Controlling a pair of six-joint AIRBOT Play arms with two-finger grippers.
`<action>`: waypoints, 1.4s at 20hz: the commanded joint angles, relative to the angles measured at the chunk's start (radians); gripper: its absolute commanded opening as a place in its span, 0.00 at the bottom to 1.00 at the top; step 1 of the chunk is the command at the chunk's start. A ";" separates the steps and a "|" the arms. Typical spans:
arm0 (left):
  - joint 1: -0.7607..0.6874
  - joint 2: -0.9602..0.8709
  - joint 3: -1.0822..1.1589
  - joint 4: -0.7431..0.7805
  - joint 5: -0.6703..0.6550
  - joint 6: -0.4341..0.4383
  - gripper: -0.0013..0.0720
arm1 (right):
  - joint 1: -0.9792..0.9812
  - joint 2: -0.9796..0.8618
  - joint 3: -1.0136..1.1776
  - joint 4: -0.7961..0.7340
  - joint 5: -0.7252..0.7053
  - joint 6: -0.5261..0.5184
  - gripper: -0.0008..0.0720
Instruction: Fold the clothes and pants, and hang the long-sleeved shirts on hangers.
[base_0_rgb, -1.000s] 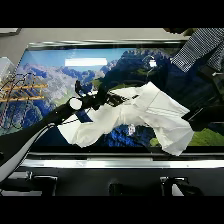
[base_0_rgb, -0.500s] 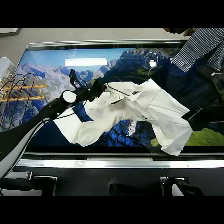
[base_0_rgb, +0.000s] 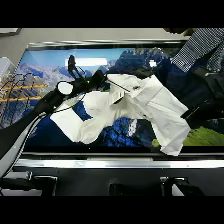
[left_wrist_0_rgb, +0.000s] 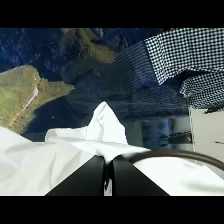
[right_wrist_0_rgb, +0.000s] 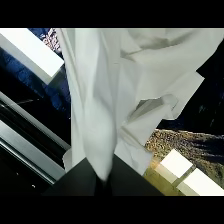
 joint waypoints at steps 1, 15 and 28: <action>-0.002 0.000 0.017 -0.007 -0.030 0.049 0.04 | 0.094 -0.050 0.000 -0.100 -0.066 0.032 0.03; 0.006 -0.018 0.016 0.069 -0.061 0.075 0.04 | 0.182 0.008 0.000 -0.455 0.051 0.215 0.03; 0.004 -0.032 0.085 0.069 -0.062 0.076 0.04 | 0.182 -0.019 0.000 -0.425 0.027 0.231 0.03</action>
